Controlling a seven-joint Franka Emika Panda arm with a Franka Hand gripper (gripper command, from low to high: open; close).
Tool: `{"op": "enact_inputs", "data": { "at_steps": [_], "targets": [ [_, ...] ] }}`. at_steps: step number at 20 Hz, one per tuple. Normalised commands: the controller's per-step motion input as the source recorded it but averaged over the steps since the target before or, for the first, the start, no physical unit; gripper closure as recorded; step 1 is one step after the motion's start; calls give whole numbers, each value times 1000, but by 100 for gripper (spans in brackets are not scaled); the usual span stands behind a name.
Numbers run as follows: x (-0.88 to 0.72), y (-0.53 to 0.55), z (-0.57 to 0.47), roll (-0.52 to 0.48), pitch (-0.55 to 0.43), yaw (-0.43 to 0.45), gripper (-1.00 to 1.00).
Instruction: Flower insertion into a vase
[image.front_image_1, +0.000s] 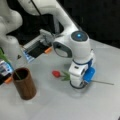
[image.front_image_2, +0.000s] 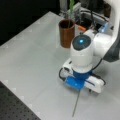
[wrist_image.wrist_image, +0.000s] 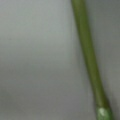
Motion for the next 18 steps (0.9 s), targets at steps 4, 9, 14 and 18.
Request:
{"op": "enact_inputs", "data": {
  "at_steps": [4, 9, 14, 18],
  "targets": [
    [121, 73, -196, -268, -8, 15, 100],
    [142, 82, -299, -336, -47, 7, 100],
    [148, 57, -360, -325, -49, 35, 100],
    [133, 108, -356, -228, -34, 39, 100]
  ]
}}
